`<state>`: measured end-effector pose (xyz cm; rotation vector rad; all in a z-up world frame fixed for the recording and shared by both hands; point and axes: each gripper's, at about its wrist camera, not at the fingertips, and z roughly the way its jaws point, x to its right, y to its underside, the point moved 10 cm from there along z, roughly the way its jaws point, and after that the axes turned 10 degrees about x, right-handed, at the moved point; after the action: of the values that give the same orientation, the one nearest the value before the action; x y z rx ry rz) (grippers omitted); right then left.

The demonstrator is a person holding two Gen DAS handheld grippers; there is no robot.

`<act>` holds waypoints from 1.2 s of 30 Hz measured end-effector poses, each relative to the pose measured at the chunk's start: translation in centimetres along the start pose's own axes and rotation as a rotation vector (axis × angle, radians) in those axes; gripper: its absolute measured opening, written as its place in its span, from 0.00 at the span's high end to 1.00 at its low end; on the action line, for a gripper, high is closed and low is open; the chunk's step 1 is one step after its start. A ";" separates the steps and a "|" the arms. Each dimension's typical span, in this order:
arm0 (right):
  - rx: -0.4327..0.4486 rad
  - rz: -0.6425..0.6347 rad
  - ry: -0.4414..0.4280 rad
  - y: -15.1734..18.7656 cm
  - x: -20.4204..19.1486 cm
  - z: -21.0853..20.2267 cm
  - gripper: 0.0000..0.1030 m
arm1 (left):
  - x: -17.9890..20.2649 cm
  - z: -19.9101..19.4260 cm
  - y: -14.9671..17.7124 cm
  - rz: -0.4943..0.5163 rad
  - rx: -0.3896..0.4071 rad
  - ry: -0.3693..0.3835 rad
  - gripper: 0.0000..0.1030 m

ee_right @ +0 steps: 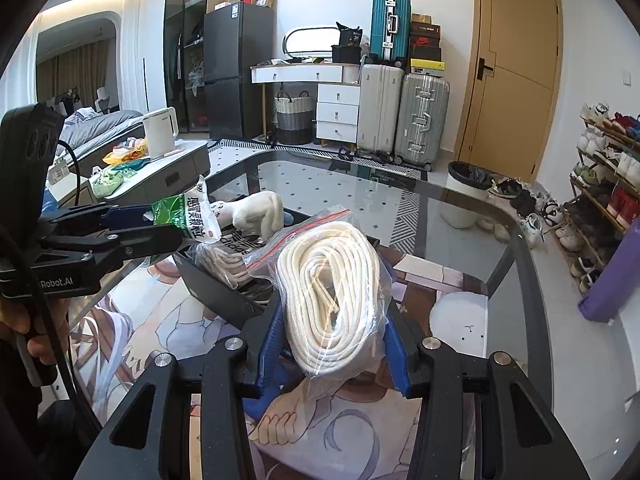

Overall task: Organize soft objects
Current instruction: 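Carry the green sachet and rope coil over the black box with both grippers, then release the sachet into the box with the left gripper while the right releases the rope coil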

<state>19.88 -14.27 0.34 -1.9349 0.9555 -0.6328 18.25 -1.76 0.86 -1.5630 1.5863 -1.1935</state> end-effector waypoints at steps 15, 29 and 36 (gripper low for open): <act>-0.022 -0.010 -0.010 0.1 0.0 2.2 0.56 | 0.3 1.8 0.5 0.028 -0.031 -0.015 0.44; -0.054 -0.022 -0.019 0.4 -0.6 5.0 0.56 | -0.2 3.1 1.0 0.049 -0.055 -0.027 0.44; -0.059 -0.024 -0.019 0.1 -0.7 6.4 0.56 | -0.2 3.4 1.2 0.054 -0.062 -0.030 0.44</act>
<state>24.09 -10.73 -3.01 -2.0039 0.9499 -0.6044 20.82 -2.35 -1.67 -1.5596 1.6501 -1.0968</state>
